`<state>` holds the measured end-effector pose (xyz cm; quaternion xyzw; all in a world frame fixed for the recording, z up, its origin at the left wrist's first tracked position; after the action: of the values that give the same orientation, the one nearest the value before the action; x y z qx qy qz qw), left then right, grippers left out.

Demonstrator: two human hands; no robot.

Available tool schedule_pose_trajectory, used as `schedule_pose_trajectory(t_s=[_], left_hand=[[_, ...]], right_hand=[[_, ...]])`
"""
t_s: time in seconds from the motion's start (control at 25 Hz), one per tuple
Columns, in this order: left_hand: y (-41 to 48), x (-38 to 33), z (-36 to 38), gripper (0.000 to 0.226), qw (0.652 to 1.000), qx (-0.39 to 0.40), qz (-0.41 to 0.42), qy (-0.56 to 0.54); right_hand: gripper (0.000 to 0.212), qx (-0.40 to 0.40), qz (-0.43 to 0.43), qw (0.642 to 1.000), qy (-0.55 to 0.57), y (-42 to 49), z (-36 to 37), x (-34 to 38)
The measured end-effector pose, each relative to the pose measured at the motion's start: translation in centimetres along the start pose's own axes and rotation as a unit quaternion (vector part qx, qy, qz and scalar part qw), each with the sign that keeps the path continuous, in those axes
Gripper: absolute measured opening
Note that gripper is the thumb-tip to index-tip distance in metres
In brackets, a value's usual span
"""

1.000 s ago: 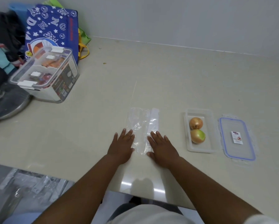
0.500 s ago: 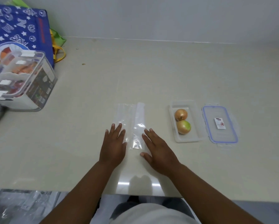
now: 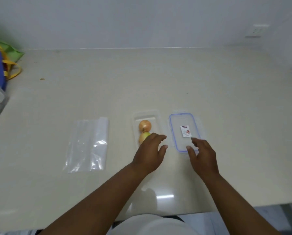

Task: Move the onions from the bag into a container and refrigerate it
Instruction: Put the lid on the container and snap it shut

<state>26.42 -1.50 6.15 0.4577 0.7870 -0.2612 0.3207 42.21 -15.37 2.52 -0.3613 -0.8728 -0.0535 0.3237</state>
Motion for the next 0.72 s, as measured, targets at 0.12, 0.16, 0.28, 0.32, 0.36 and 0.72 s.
schedule_pose_trajectory(t_s=[0.12, 0.16, 0.28, 0.32, 0.36, 0.72], left_hand=[[6.5, -1.3, 3.6, 0.05, 0.986, 0.095, -0.128, -0.057], [8.4, -1.3, 4.6, 0.056, 0.974, 0.119, -0.18, -0.066], [11.9, -0.3, 6.5, 0.061, 0.941, 0.139, -0.302, -0.064], [12.5, 0.1, 7.0, 0.059, 0.931, 0.139, -0.331, -0.06], [13.1, 0.3, 7.5, 0.058, 0.923, 0.139, -0.356, -0.053], [13.7, 0.8, 7.4, 0.047, 0.922, 0.067, -0.375, -0.063]], right_hand=[[0.044, 0.042, 0.114, 0.992, 0.022, 5.4, -1.9, -4.4], [0.047, 0.062, 0.145, 0.987, 0.013, 6.9, -2.3, -5.7], [0.051, 0.116, 0.195, 0.974, -0.013, 10.0, -2.3, -7.7], [0.05, 0.132, 0.2, 0.971, -0.019, 10.7, -2.2, -7.9], [0.047, 0.15, 0.203, 0.967, -0.024, 11.3, -2.0, -8.2], [0.046, 0.184, 0.231, 0.953, 0.065, 11.5, -3.1, -11.3]])
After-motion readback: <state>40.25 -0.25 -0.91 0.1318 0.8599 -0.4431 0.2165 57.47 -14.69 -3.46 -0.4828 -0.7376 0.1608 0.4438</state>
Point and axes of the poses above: each hand's wrist, its own y-axis towards the middle knuckle, its own z-axis out of the palm, x = y × z, the point moved 7 cm from there along y, towards the middle knuckle, and after that the axes turned 14 degrees about x, right-handed, at the moved point
